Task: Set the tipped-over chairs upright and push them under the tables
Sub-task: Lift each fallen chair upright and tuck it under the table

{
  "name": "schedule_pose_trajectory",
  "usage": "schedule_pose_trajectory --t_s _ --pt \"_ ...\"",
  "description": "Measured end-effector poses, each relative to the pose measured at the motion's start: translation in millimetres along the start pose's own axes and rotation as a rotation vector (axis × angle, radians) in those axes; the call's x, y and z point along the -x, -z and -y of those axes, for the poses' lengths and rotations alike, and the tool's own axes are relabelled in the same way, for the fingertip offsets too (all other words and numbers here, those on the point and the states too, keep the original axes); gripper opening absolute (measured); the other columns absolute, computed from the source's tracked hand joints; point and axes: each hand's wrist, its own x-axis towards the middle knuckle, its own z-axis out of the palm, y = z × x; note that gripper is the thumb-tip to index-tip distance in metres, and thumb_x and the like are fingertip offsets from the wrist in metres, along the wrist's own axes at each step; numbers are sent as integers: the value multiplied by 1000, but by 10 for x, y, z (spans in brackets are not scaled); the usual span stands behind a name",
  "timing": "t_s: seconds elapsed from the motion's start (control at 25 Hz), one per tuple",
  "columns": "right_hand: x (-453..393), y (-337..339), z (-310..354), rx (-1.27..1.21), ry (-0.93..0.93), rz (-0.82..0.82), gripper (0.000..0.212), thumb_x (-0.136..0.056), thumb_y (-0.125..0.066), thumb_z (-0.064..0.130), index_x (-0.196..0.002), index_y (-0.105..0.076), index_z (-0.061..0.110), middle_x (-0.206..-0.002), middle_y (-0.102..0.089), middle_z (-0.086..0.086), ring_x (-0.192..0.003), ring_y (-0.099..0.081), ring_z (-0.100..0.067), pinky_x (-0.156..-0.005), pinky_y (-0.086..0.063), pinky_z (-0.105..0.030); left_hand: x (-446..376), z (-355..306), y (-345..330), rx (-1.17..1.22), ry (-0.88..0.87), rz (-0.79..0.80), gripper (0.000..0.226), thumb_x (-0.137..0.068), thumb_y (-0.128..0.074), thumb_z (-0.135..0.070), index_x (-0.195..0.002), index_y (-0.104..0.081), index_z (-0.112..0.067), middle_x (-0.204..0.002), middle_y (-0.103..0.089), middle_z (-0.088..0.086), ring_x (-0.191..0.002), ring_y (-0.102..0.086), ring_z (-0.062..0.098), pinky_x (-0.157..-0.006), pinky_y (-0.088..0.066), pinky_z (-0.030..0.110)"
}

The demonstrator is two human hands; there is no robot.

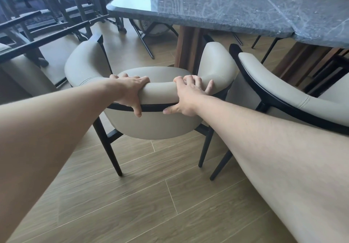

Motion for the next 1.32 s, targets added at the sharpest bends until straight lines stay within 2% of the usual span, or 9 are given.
schedule_pose_trajectory --t_s 0.16,0.4,0.68,0.84,0.92,1.04,1.12,1.2,1.32 --pt "37 28 10 -14 -3 13 106 -66 -75 71 -148 -25 27 -155 -21 -3 -150 -1 -24 -114 4 -70 -5 11 -52 14 0 -30 89 -55 -88 -49 -129 -39 -35 -116 -52 -6 -110 -43 26 -95 -35 45" --pt "70 98 64 18 -40 68 104 -69 -73 71 -150 -21 31 -157 -19 1 -150 -1 -22 -115 1 -69 8 118 -268 94 -119 -266 92 -50 -80 -65 -129 -44 -36 -121 -56 -3 -116 -48 27 -100 -32 47" --pt "13 166 76 91 -59 149 115 -59 -84 58 -149 -18 33 -153 -20 3 -148 -5 -23 -116 -3 -68 5 187 -220 24 -243 -261 95 -56 -78 -63 -133 -38 -27 -125 -56 2 -111 -53 30 -94 -39 45" --pt "-72 258 -39 243 98 101 101 -56 -85 51 -138 -28 34 -135 -35 1 -130 -29 -27 -113 -19 -57 3 372 -231 -34 -382 -272 111 -59 -78 -59 -150 -19 -31 -140 -48 -2 -116 -52 27 -98 -41 43" --pt "-192 348 -150 270 213 106 99 -53 -85 53 -132 -30 31 -126 -35 2 -125 -34 -25 -116 -18 -53 -33 501 -204 -34 -454 -267 124 -60 -77 -60 -155 0 -38 -151 -39 -4 -125 -47 26 -103 -38 41" --pt "-338 388 -264 269 300 245 113 -54 -86 53 -144 -22 26 -147 -24 3 -145 -18 -19 -121 -4 -57 -80 667 -204 -80 -482 -225 137 -61 -78 -63 -146 29 -52 -162 -22 5 -142 -33 33 -112 -28 50" --pt "-380 377 -299 267 335 294 113 -57 -83 55 -147 -21 27 -153 -24 5 -152 -9 -17 -121 -1 -60 -98 695 -225 -80 -493 -221 138 -60 -78 -62 -143 32 -54 -160 -26 8 -140 -36 34 -110 -31 49" --pt "-401 384 -336 262 359 289 100 -57 -79 56 -139 -29 28 -138 -42 6 -144 -30 -21 -119 -13 -61 -151 686 -233 -76 -528 -244 134 -60 -74 -58 -147 28 -52 -146 -43 1 -122 -50 27 -99 -43 42" --pt "-434 454 -282 360 372 282 78 -55 -77 58 -116 -40 25 -102 -57 6 -101 -59 -22 -94 -44 -47 -163 705 -220 -68 -573 -264 127 -58 -68 -54 -150 20 -50 -126 -52 -5 -103 -54 23 -85 -50 39"
